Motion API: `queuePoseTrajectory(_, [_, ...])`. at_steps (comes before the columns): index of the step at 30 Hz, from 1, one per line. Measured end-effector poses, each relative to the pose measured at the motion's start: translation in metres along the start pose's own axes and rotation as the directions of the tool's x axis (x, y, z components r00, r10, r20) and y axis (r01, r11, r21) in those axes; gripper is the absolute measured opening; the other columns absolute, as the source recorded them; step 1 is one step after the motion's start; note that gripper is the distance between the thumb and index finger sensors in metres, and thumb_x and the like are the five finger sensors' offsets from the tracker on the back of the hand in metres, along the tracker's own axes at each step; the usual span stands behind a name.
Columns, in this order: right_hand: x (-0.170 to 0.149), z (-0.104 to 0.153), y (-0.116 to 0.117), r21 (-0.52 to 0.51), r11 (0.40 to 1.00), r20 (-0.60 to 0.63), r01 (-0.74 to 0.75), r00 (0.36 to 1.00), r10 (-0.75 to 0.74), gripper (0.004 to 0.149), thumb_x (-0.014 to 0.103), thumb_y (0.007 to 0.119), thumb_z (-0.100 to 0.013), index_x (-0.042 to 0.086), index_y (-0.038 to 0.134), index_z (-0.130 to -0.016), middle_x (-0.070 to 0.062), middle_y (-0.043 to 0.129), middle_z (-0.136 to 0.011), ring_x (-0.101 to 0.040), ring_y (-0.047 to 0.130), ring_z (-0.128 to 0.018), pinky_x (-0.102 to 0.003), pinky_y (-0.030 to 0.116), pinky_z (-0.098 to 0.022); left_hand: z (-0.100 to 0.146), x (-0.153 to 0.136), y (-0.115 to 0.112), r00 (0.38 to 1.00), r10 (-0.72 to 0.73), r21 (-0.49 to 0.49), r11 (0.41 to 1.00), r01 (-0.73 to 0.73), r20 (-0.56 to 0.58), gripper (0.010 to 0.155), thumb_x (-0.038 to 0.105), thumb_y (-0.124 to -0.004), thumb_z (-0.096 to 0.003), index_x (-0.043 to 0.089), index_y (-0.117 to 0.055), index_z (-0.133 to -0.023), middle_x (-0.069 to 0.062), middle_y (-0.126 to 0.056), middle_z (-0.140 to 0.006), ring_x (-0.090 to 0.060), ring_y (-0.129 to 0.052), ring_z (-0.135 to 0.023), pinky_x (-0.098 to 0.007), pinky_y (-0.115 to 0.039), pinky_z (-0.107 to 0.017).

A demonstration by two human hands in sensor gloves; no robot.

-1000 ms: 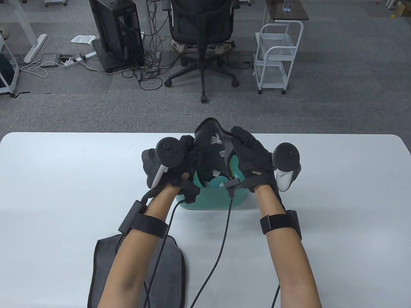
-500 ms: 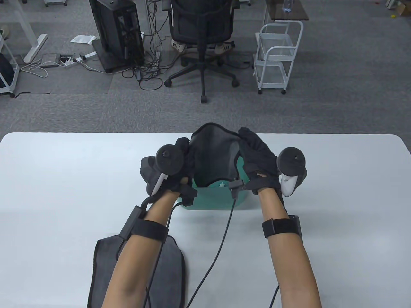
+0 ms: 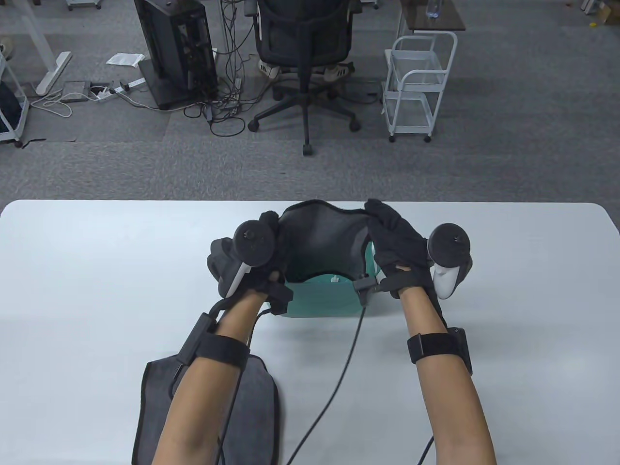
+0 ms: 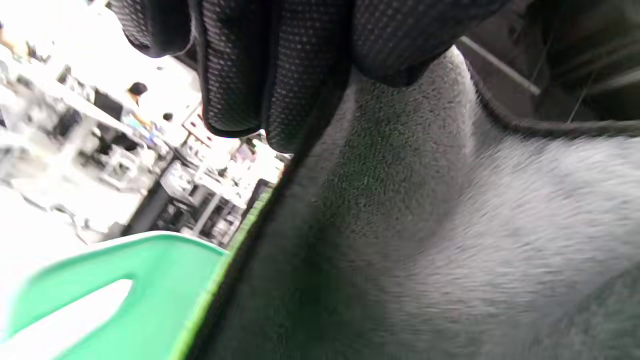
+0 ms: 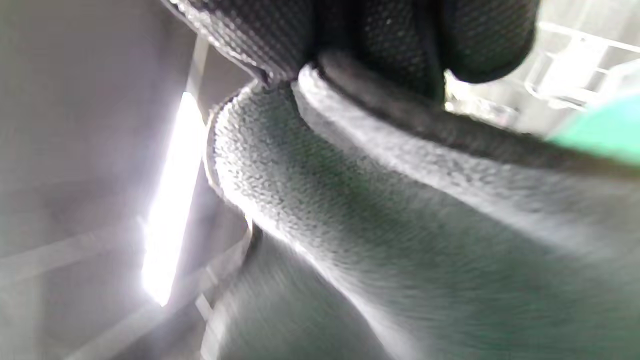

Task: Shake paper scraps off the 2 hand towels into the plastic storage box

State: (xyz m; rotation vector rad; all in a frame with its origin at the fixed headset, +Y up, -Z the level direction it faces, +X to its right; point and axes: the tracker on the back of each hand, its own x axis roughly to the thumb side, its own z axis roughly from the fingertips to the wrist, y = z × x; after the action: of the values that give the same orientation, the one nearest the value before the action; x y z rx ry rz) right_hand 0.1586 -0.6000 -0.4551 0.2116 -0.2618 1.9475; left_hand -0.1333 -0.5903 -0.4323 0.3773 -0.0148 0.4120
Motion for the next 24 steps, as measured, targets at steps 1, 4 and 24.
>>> queuePoseTrajectory(1, [0.001, 0.001, -0.002, -0.075, 0.996, 0.038, 0.040, 0.999, -0.037, 0.037, 0.023, 0.081, -0.057, 0.014, 0.075, -0.092, -0.010, 0.094, -0.080, -0.033, 0.096, -0.065, -0.054, 0.077, -0.057, 0.001, 0.001, 0.002, 0.998, -0.039, 0.017, 0.999, 0.038, 0.042, 0.045, 0.038, -0.071, -0.0530, 0.013, -0.063, -0.089, 0.001, -0.092, -0.075, -0.031, -0.098, -0.079, -0.054, -0.070, -0.069])
queuePoseTrajectory(4, [0.014, 0.004, -0.003, -0.092, 0.988, 0.062, 0.125, 0.991, -0.120, 0.037, 0.019, 0.083, -0.055, 0.010, 0.077, -0.091, -0.015, 0.094, -0.078, -0.038, 0.095, -0.063, -0.058, 0.074, -0.055, 0.002, 0.000, 0.011, 0.998, 0.069, 0.009, 0.998, -0.069, 0.012, 0.045, 0.037, -0.072, -0.0529, 0.012, -0.064, -0.089, -0.001, -0.093, -0.075, -0.032, -0.098, -0.079, -0.055, -0.069, -0.069])
queuePoseTrajectory(24, [0.090, 0.088, -0.062, -0.074, 0.978, 0.260, 0.193, 0.951, -0.168, 0.038, 0.021, 0.083, -0.056, 0.011, 0.077, -0.091, -0.013, 0.095, -0.078, -0.037, 0.095, -0.063, -0.058, 0.074, -0.055, 0.068, 0.022, 0.121, 0.959, 0.223, 0.057, 0.970, -0.236, 0.178, 0.041, 0.036, -0.077, -0.0512, 0.016, -0.073, -0.087, -0.003, -0.096, -0.075, -0.037, -0.096, -0.080, -0.057, -0.069, -0.067])
